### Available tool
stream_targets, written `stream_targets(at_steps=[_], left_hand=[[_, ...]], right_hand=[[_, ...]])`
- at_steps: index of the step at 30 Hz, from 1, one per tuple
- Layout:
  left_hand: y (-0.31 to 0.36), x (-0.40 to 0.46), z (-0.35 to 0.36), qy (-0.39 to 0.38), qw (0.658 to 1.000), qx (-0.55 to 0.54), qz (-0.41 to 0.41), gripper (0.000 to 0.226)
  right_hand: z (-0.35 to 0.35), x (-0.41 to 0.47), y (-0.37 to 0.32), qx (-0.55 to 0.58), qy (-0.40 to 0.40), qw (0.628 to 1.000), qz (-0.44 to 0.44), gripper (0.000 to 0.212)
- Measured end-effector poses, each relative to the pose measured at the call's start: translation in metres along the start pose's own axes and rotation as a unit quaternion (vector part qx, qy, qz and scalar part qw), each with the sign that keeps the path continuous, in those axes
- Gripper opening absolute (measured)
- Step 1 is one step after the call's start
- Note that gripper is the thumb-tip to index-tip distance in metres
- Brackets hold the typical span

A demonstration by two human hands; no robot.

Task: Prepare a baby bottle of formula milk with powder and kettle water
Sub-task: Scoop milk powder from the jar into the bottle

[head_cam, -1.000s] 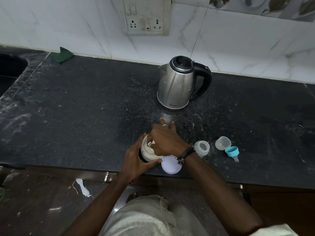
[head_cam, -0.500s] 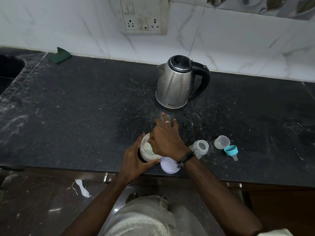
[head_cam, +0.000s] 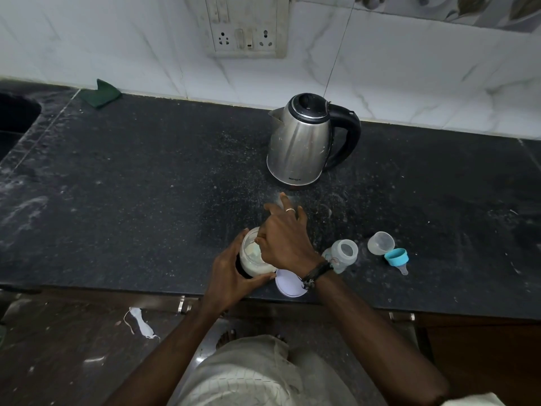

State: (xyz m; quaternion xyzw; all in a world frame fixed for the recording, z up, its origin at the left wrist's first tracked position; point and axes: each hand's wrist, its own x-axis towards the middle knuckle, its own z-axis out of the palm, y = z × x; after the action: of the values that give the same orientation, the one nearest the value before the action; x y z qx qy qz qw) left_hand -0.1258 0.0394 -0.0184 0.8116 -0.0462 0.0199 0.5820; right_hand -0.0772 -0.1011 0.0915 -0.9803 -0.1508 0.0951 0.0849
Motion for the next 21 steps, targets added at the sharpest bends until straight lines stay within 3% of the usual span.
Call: stream_targets(at_steps=[4,10,14,21], left_hand=[[0.002,-0.001,0.0,-0.004,1.0,-0.003,0.005,0.097],[0.005,-0.002,-0.001,-0.012,1.0,-0.011,0.0,0.097],[0.006,-0.002,0.0,-0.003,1.0,-0.007,-0.002,0.096],[0.006,0.001,-0.002,-0.012,1.0,0.016,0.005,0.102]], right_hand=[[0.002,0.001,-0.002,0.006,-0.02,1.0,0.0,0.022],[0.0,0.001,0.001,0.102,-0.064,0.993,0.011,0.016],[-0.006,0.003,0.015,0.16,-0.05,0.985,0.036,0.013],[-0.021,0.007,0.039,0.226,-0.019,0.974,-0.004,0.022]])
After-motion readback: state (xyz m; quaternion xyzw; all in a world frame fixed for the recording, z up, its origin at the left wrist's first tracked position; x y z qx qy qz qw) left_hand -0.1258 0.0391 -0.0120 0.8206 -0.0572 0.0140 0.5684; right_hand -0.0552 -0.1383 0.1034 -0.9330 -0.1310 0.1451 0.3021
